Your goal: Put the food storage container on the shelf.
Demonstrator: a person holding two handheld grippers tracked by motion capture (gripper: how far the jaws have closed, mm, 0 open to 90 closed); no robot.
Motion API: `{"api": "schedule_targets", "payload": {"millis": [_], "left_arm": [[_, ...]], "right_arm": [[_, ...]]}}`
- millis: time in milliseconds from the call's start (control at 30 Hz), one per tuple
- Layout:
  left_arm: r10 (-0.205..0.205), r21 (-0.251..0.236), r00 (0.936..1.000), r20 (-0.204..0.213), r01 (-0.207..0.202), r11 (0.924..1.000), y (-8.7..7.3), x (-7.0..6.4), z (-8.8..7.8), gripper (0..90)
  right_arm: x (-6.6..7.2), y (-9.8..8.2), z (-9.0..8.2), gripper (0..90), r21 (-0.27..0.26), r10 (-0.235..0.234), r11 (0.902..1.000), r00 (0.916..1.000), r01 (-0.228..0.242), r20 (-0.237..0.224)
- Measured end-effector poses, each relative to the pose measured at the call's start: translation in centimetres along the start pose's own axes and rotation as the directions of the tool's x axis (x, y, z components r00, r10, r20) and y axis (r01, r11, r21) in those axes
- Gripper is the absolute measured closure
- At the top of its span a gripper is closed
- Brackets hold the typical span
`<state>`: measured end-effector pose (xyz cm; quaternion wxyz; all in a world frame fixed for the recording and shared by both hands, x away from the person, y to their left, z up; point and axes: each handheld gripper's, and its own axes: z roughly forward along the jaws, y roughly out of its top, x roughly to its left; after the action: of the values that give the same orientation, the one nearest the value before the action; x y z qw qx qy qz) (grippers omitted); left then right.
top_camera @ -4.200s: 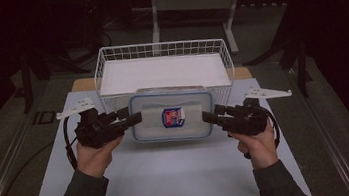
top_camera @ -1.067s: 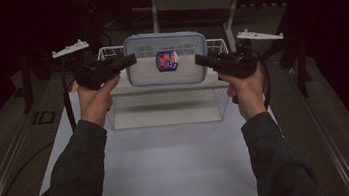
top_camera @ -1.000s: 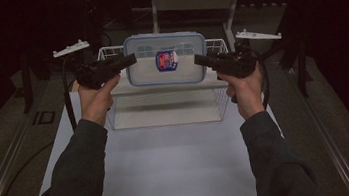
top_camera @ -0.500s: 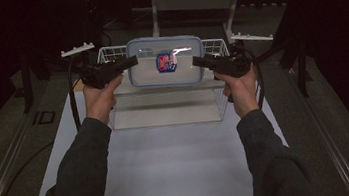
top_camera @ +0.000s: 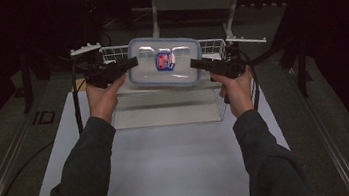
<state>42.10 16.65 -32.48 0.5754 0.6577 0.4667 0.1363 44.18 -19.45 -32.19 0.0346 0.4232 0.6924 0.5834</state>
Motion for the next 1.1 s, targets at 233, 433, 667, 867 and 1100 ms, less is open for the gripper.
{"api": "schedule_targets", "payload": {"millis": [233, 433, 667, 867, 1100], "left_arm": [[-0.060, -0.011, 0.9979, 0.023, 0.061, 0.9981, -0.7, 0.6, 0.6, 51.5], [-0.044, -0.008, 0.9990, -0.001, 0.044, 0.9990, -0.6, 0.4, 0.6, 53.5], [0.003, -0.008, 0.9998, -0.021, -0.003, 1.0000, -0.6, -0.3, 0.4, 52.3], [0.055, 0.002, 0.9984, -0.010, -0.055, 0.9985, -0.4, -0.6, -0.7, 50.7], [0.157, 0.048, 0.9869, -0.039, -0.155, 0.9868, -1.2, -1.7, -2.7, 49.9]], "right_arm": [[-1.1, 0.1, 0.6, 42.8, -0.020, 0.078, 0.9968, 0.9970, -0.078, 0.001], [-1.1, 0.4, 0.8, 42.7, -0.023, 0.067, 0.9976, 0.9941, -0.065, 0.086], [0.5, 0.5, 1.0, 39.4, 0.004, -0.088, 0.9960, 0.9739, 0.090, 0.209], [1.6, 0.6, -0.4, 39.9, 0.064, -0.241, 0.9706, 0.9407, 0.232, 0.239], [3.1, -0.6, -1.8, 39.7, 0.157, -0.364, 0.9282, 0.9111, 0.338, 0.194]]}}
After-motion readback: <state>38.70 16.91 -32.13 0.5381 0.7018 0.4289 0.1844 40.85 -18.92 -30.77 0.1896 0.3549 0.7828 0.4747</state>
